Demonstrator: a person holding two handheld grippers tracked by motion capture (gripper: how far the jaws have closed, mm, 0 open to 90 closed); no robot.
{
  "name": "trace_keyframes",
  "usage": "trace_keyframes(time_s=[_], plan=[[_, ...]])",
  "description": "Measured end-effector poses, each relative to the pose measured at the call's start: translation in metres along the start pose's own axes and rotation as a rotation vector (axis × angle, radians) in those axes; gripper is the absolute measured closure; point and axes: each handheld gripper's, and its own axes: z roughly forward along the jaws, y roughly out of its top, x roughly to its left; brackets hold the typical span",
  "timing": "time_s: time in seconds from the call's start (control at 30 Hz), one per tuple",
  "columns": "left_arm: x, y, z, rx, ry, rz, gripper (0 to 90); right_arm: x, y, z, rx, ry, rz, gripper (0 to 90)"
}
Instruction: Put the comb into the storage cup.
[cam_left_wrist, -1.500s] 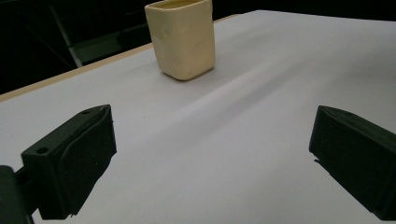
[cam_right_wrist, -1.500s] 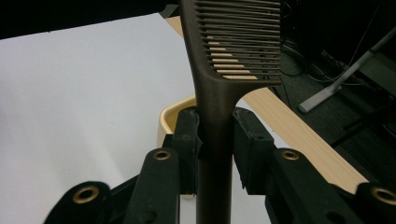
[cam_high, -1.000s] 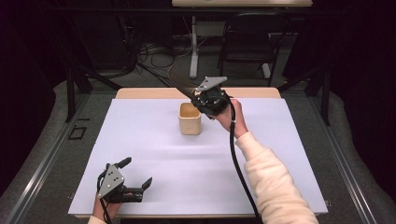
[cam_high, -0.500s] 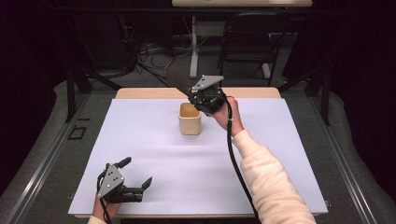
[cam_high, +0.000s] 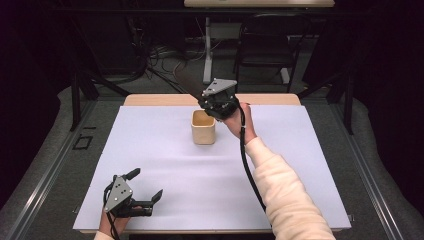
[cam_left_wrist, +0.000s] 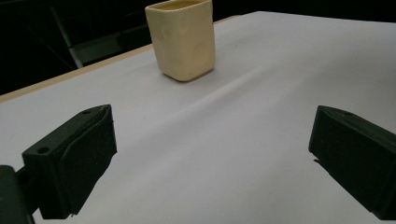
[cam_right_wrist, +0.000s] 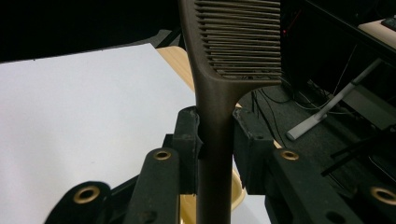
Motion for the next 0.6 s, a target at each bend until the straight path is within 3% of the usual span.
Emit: trace_keyframes(time_s=[0.6], plan=[[0.0, 0.0, 0.0, 0.003, 0.0, 0.0, 0.8, 0.004, -0.001, 0.015, -0.044, 0.008, 0.029, 72.4]])
